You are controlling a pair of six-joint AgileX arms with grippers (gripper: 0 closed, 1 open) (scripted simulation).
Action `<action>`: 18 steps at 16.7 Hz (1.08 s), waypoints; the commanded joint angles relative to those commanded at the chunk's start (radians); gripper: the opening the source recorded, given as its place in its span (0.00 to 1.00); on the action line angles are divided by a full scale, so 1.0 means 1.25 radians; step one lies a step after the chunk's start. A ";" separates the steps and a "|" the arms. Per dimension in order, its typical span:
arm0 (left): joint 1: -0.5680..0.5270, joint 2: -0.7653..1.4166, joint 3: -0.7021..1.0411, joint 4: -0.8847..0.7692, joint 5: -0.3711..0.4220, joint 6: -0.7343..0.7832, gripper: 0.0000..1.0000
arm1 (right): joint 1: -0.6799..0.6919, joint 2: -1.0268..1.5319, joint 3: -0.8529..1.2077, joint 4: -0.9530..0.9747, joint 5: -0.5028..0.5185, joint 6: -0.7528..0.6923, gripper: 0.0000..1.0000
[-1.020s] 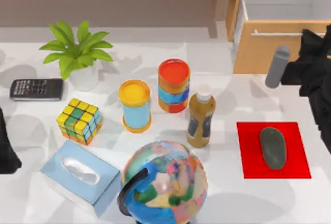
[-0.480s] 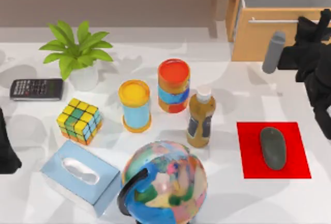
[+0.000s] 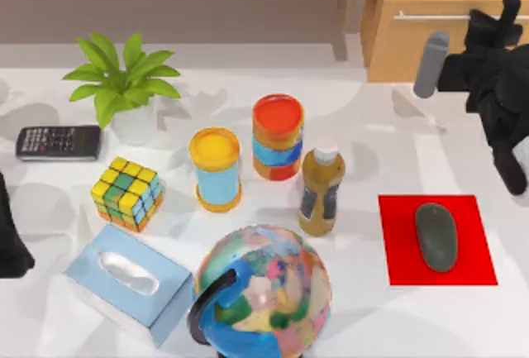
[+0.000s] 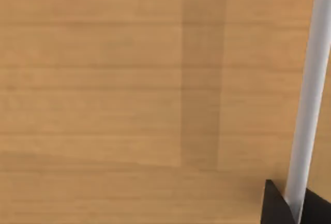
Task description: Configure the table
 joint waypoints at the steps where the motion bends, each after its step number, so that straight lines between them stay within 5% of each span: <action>1: 0.000 0.000 0.000 0.000 0.000 0.000 1.00 | -0.003 0.012 0.026 -0.015 -0.003 0.000 0.00; 10: 0.000 0.000 0.000 0.000 0.000 0.000 1.00 | -0.014 0.047 0.116 -0.063 -0.012 0.000 0.00; 18: 0.000 0.000 0.000 0.000 0.000 0.000 1.00 | -0.014 0.047 0.116 -0.063 -0.012 0.000 0.60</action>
